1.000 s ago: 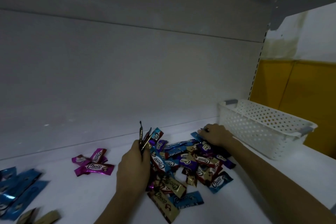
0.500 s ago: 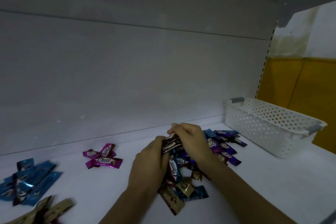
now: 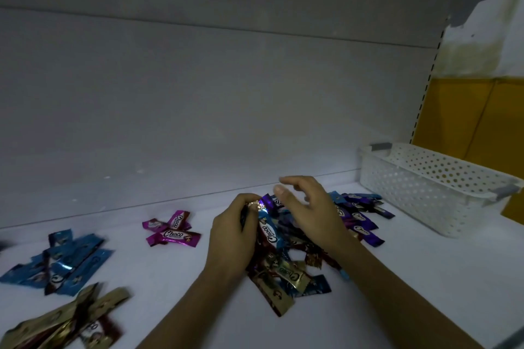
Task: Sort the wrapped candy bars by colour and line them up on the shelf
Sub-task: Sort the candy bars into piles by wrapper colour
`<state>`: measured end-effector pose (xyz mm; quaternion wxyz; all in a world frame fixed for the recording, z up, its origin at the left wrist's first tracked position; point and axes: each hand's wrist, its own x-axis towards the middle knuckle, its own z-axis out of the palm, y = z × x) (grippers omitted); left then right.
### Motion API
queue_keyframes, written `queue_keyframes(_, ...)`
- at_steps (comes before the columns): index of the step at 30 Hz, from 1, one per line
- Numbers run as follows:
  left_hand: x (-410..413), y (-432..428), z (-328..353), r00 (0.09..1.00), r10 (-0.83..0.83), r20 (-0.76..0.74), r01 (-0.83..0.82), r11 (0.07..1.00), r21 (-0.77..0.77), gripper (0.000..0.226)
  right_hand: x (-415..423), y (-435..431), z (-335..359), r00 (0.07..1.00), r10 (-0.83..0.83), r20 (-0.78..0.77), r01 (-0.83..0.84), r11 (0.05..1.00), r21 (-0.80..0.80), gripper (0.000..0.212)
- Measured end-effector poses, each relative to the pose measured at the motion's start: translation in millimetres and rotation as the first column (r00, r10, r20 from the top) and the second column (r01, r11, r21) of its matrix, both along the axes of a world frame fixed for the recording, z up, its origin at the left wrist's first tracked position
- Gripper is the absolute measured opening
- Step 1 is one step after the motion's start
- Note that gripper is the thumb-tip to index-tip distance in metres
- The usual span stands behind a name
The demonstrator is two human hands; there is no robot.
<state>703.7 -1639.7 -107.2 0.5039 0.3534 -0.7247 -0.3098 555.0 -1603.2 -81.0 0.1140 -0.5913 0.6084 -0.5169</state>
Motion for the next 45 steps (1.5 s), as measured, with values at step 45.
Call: queue_keyframes(45,167,31,71,0.545,0.402,-0.736,0.198,0.791,0.579,0.033,180,-16,54,0.818,0.339,0.464,-0.401,0.915,0.039,0.013)
